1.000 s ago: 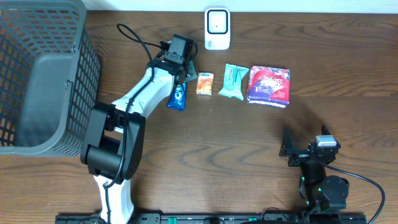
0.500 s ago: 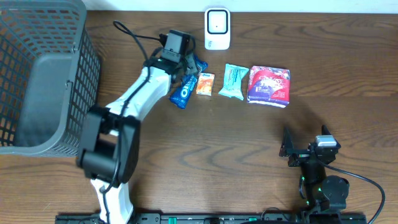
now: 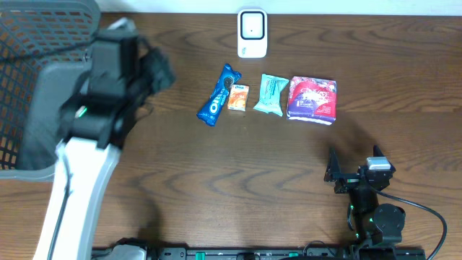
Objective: Scan the item barcode
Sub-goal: 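Retract the left gripper back beside the basket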
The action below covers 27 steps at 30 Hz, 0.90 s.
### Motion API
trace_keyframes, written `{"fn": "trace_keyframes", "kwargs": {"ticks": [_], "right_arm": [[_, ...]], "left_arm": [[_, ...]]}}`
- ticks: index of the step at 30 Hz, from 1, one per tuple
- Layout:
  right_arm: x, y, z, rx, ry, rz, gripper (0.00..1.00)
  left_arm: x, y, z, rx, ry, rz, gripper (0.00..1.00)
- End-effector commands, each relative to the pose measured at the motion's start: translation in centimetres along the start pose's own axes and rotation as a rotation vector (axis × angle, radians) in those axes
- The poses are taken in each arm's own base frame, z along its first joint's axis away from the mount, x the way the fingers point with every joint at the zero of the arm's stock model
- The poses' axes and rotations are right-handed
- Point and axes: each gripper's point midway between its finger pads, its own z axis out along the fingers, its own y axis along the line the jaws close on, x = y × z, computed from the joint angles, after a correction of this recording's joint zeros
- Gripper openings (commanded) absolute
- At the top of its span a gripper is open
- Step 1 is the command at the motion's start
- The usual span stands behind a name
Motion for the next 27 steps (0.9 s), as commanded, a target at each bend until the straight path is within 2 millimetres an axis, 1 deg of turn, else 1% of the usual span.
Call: {"fn": "trace_keyframes", "kwargs": {"ticks": [1,2,3,5,7,9,12,14,21,27], "right_arm": [[0.0,-0.2,0.0,0.005,0.0,0.011,0.99],[0.0,-0.2,0.0,0.005,0.0,0.011,0.99],[0.1,-0.2,0.0,0.005,0.0,0.011,0.99],[0.1,-0.2,0.0,0.005,0.0,0.011,0.99],[0.0,-0.2,0.0,0.005,0.0,0.011,0.99],[0.1,-0.2,0.0,0.005,0.0,0.011,0.99],[0.0,-0.2,0.0,0.005,0.0,0.011,0.99],[0.0,-0.2,0.0,0.005,0.0,0.011,0.99],[0.0,-0.2,0.0,0.005,0.0,0.011,0.99],[0.0,-0.2,0.0,0.008,-0.002,0.004,0.99]], "left_arm": [[0.3,1.7,-4.0,-0.021,-0.023,-0.016,0.96],[0.6,2.1,-4.6,-0.027,-0.023,-0.018,1.0],[1.1,2.5,-5.7,-0.032,-0.021,-0.019,0.98],[1.7,2.9,-6.9,-0.034,-0.018,-0.019,0.98],[2.3,3.3,-7.7,-0.04,-0.009,-0.018,0.98],[2.9,3.8,-8.1,-0.057,0.006,-0.015,0.98],[3.6,5.4,-8.2,-0.135,0.027,-0.01,0.98],[4.0,5.9,-8.1,-0.166,0.047,-0.008,0.98],[4.4,6.2,-7.0,-0.191,0.085,-0.004,0.98],[4.4,6.2,-6.5,-0.201,0.1,-0.003,0.98]]}}
